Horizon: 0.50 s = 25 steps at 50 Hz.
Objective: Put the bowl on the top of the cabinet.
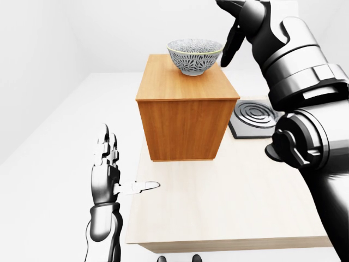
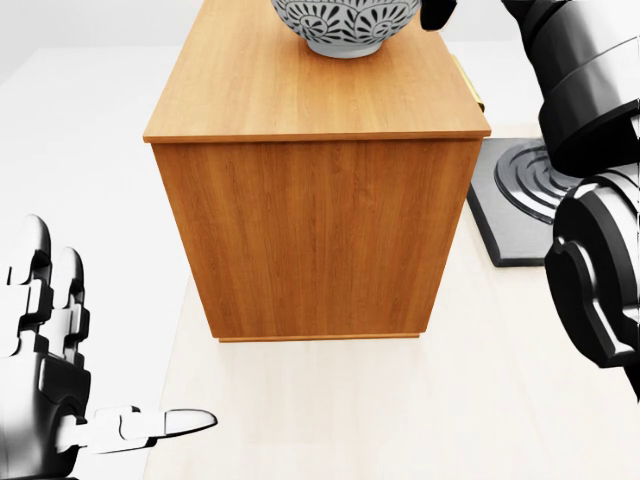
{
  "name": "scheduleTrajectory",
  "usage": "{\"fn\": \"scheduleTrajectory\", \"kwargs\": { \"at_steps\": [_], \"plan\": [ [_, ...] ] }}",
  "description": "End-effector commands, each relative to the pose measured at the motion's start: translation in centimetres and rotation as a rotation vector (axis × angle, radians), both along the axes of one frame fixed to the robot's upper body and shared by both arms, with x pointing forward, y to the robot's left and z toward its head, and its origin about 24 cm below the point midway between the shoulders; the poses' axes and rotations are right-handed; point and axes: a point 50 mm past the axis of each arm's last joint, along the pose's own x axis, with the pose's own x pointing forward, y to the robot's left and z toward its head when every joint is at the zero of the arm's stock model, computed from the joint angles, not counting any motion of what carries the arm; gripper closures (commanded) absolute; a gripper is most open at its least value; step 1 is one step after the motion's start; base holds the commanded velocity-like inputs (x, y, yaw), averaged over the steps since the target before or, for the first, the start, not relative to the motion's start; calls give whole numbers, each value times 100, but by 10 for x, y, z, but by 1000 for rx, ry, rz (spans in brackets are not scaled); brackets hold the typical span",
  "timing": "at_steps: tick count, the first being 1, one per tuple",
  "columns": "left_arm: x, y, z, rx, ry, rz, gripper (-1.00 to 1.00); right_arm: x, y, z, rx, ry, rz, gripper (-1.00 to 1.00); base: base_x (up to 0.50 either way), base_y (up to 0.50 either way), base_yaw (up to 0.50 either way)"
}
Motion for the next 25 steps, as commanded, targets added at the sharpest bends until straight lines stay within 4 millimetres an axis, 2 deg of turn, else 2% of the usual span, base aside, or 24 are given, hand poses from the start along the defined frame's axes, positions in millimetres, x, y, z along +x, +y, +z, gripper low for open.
{"fn": "scheduleTrajectory", "kwargs": {
  "at_steps": [1, 9, 14, 24, 25],
  "plan": [
    [0, -1, -2, 2, 10, -4, -100, -20, -22, 49, -34, -83, -62, -100, 0, 0, 0],
    [0, -1, -2, 3, 11, -8, -100, -46, -43, 92, -31, -166, -124, -100, 0, 0, 0],
    [-1, -1, -1, 4, 6, -6, -100, -59, -57, 109, -32, -198, -163, -100, 0, 0, 0],
    [1, 0, 1, 4, -5, 4, -100, -72, -82, 121, -9, -221, -229, -100, 0, 0, 0],
    [1, 0, 2, 2, -8, 7, -100, -74, -89, 121, -18, -222, -252, -100, 0, 0, 0]
  ]
}}
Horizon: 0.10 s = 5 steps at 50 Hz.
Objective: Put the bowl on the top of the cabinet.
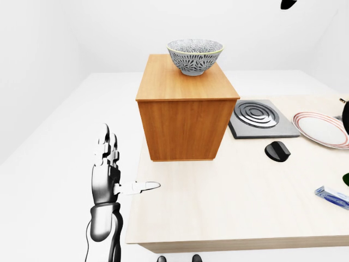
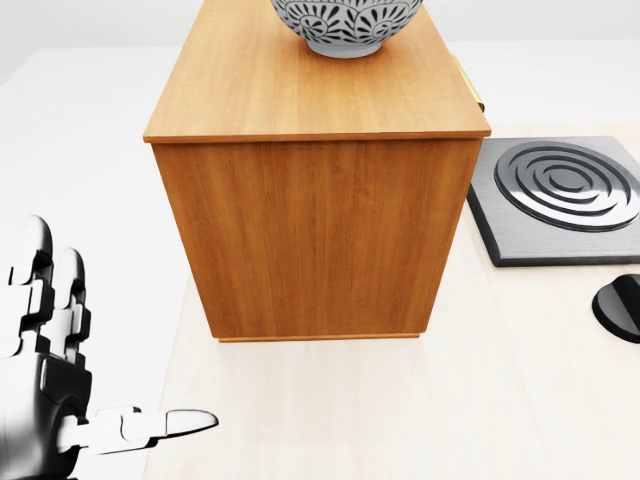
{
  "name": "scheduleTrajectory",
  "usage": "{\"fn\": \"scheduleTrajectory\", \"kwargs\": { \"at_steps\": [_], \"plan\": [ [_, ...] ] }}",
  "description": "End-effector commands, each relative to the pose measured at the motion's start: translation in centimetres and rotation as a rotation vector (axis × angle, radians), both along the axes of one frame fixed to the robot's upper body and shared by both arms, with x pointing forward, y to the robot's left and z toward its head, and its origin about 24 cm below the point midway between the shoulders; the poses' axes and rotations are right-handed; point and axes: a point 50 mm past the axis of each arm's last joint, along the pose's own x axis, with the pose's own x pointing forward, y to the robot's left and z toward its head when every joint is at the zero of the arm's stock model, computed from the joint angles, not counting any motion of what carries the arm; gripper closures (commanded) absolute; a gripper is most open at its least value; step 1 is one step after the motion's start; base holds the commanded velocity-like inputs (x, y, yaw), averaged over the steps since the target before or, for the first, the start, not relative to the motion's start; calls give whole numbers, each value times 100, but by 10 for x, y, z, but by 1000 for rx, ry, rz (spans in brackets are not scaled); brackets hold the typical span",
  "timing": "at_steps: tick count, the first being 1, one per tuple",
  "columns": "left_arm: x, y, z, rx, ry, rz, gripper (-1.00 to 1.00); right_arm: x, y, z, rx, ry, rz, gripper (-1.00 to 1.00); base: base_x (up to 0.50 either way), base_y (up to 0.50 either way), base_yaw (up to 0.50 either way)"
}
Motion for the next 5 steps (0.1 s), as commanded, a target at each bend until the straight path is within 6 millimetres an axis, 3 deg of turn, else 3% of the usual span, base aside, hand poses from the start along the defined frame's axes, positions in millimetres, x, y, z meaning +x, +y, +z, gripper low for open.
{"fn": "scheduleTrajectory", "kwargs": {
  "at_steps": [1, 5],
  "plan": [
    [1, 1, 3, -1, -13, 9, -100, -21, -35, 20, 27, -41, -95, -100, 0, 0, 0],
    [2, 2, 3, -2, -14, 14, -100, -27, -55, 22, 48, -43, -154, -100, 0, 0, 0]
  ]
}}
